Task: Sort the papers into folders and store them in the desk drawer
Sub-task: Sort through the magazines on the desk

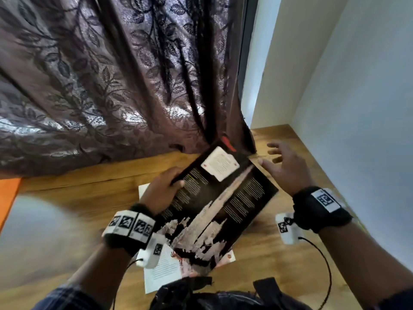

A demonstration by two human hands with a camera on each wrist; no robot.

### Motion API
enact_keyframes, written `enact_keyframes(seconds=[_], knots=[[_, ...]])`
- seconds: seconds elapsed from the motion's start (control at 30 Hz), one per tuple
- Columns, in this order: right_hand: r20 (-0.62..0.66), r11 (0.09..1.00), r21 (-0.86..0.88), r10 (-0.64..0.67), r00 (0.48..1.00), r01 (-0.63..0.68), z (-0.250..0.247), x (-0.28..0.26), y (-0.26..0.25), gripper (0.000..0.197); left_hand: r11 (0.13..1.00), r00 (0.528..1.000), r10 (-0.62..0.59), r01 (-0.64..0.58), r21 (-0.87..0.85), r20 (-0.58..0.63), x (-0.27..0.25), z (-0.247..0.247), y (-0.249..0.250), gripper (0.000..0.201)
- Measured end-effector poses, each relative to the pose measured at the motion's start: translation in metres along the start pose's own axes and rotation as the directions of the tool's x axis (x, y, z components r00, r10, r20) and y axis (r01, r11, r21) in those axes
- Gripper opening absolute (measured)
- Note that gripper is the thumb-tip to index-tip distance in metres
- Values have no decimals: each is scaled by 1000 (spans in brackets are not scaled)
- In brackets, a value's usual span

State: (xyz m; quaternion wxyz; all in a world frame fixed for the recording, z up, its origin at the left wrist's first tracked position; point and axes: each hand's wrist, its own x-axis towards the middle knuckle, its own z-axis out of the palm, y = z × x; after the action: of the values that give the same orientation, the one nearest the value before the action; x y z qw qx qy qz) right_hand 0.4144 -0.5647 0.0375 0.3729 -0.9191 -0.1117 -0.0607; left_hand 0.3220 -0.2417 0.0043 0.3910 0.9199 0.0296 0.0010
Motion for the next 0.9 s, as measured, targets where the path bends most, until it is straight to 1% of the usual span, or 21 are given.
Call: enact_keyframes(seconds=[0.03,0.1,0.17,0.2,0.23,0.27,0.3,0.33,0.4,0.47,0.53,0.6,0.63,0.7,0.77,0.83,0.9], knots=[[51,997,49,52,997,-54,10,-6,0,44,994,997,-71,69,-79,-25,-7,-4,-17,19],[152,987,104,106,983,-123,34,-20,2,40,951,979,-196,176,-255,-57,-21,-8,-40,20],[242,962,167,172,955,-216,60,-35,2,38,910,962,-261,219,-352,-75,-35,-7,-56,19],[312,937,217,199,929,-274,73,-42,-1,37,892,956,-282,229,-390,-83,-42,-7,-61,20],[383,906,278,201,902,-320,85,-47,-5,33,878,948,-305,244,-412,-87,-47,-4,-67,20],[441,882,330,171,881,-337,98,-51,-10,26,866,943,-323,259,-427,-83,-53,-3,-73,22],[461,881,355,127,878,-313,107,-54,-16,19,861,941,-330,271,-430,-69,-59,-1,-78,26],[456,900,337,101,884,-277,112,-55,-18,16,863,942,-332,282,-419,-48,-64,2,-81,31],[450,937,241,123,884,-253,126,-53,-27,12,882,935,-354,335,-330,4,-77,2,-88,42],[455,965,118,158,876,-235,138,-50,-35,8,907,927,-374,372,-195,31,-88,0,-90,54],[461,981,-24,180,869,-191,149,-49,-44,21,931,933,-359,360,-57,23,-96,-5,-88,69],[433,979,-146,195,880,-146,160,-49,-54,33,940,940,-341,339,49,30,-99,-11,-93,82],[410,971,-199,205,889,-133,164,-50,-60,35,944,945,-323,318,86,53,-98,-12,-94,83],[362,953,-268,233,903,-139,170,-54,-64,35,955,955,-283,271,125,90,-97,-11,-99,76],[332,931,-320,283,900,-175,175,-57,-66,35,949,952,-283,259,179,119,-96,-11,-104,73],[310,912,-352,325,893,-210,178,-61,-69,32,922,935,-320,270,279,155,-96,-9,-108,81],[288,898,-352,373,882,-265,178,-63,-75,19,904,928,-333,264,336,168,-98,-8,-111,91]])
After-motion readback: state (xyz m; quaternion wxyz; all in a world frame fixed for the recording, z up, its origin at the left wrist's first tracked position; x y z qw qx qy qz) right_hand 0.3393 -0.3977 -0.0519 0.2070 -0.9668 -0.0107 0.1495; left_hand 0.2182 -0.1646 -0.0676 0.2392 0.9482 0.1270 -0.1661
